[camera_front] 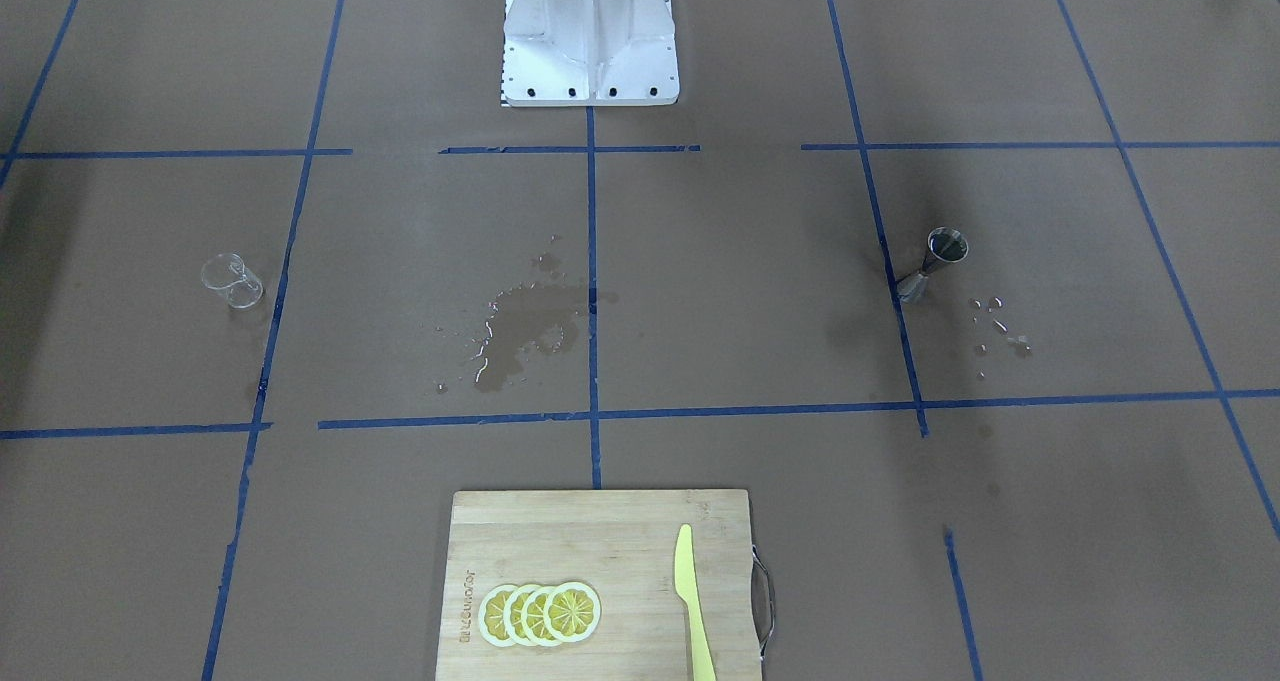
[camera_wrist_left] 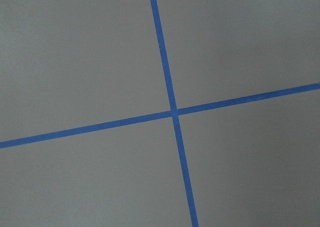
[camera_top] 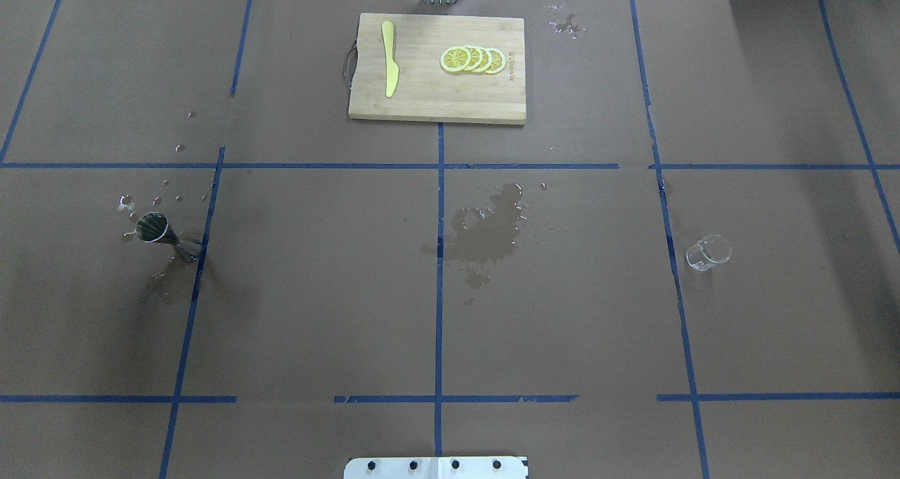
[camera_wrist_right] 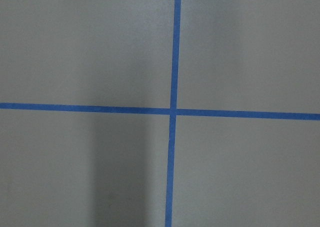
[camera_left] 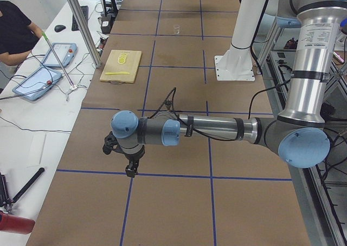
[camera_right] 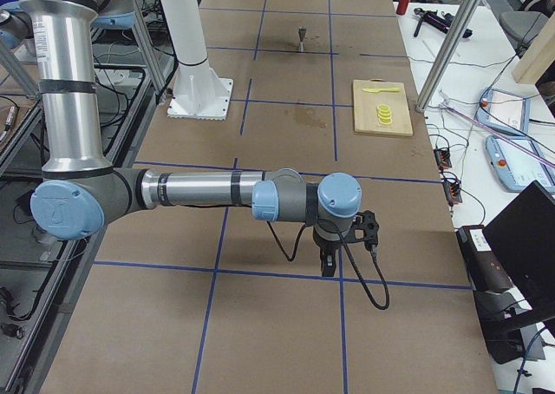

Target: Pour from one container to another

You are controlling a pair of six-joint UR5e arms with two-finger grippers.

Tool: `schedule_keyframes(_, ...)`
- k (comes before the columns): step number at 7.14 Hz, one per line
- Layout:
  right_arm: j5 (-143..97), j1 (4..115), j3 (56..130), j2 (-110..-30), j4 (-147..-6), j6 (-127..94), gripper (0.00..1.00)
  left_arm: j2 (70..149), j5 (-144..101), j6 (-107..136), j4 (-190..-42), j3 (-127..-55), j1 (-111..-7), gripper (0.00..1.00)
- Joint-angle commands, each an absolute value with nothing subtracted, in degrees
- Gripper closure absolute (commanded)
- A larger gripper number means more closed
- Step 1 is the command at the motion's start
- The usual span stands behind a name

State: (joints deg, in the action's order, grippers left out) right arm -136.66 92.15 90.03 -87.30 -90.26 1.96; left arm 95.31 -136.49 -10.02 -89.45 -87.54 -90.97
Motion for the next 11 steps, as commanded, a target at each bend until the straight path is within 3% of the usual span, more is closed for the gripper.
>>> schedule_keyframes(1, -136.14, 92.20, 87.98, -86.75, -86.40, 0.45, 0.00, 95.27, -136.49, -10.02, -89.82, -87.36, -90.97, 0.00)
schedule_keyframes(8, -136.14, 92.20, 88.33, -87.01, -86.31, -1.06, 0.00, 94.48, -136.58, -8.80, -94.38, -86.84, -90.97, 0.00)
schedule_keyframes(11, -136.14, 92.20, 88.24, -87.10, -86.31, -1.14, 0.00, 94.48, -136.58, 2.15, -100.18, -85.87, -90.88, 0.00)
